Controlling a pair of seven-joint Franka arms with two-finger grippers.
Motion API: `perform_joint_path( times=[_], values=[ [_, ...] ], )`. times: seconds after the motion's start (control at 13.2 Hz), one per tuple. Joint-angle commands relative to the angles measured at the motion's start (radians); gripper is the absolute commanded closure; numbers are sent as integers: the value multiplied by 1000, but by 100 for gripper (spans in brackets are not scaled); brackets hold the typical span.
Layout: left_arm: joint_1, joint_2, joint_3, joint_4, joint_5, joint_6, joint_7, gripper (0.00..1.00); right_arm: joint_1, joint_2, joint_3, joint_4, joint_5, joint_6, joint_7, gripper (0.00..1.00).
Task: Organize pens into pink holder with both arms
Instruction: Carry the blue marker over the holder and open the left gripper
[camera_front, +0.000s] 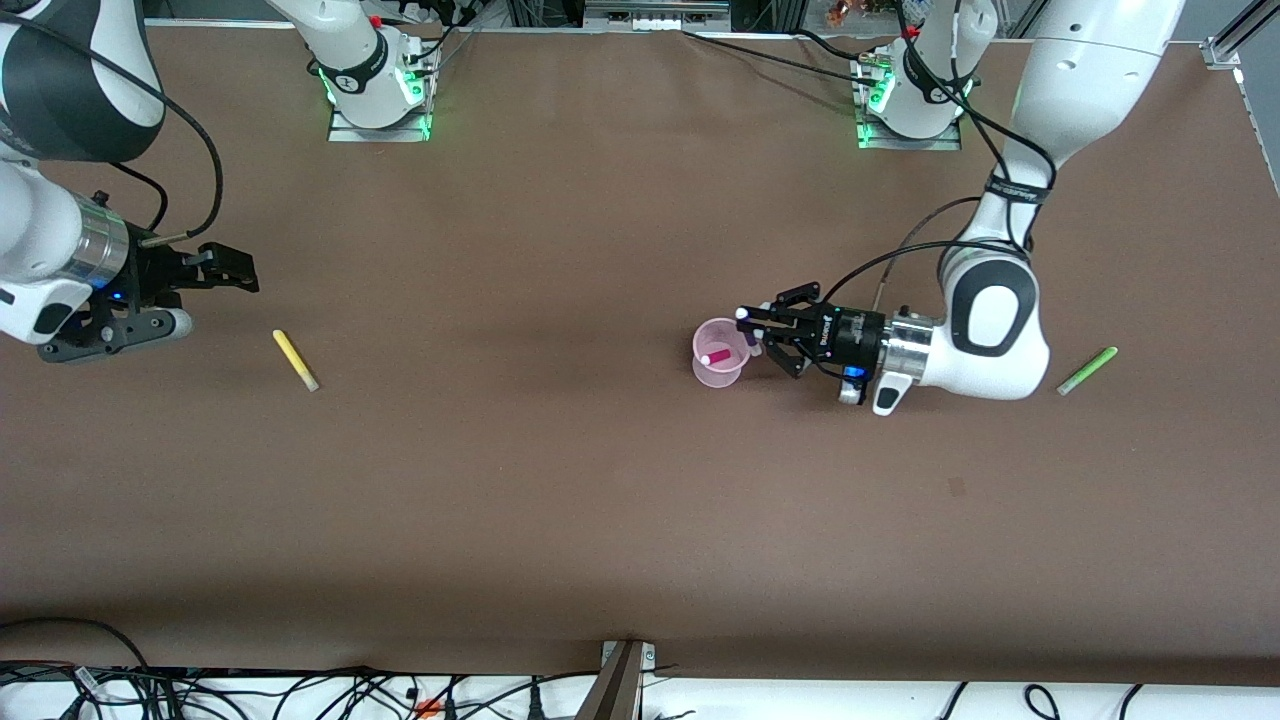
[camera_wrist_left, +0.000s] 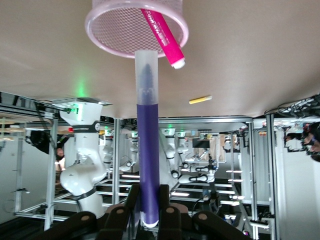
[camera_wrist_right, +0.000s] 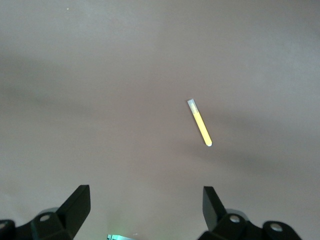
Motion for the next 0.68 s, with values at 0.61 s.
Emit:
perform_joint_path(
  times=[0.61],
  values=[
    [-52, 35, 2, -30, -49, 76, 69, 100, -18, -16, 27, -62, -9, 73, 131, 0]
  ],
)
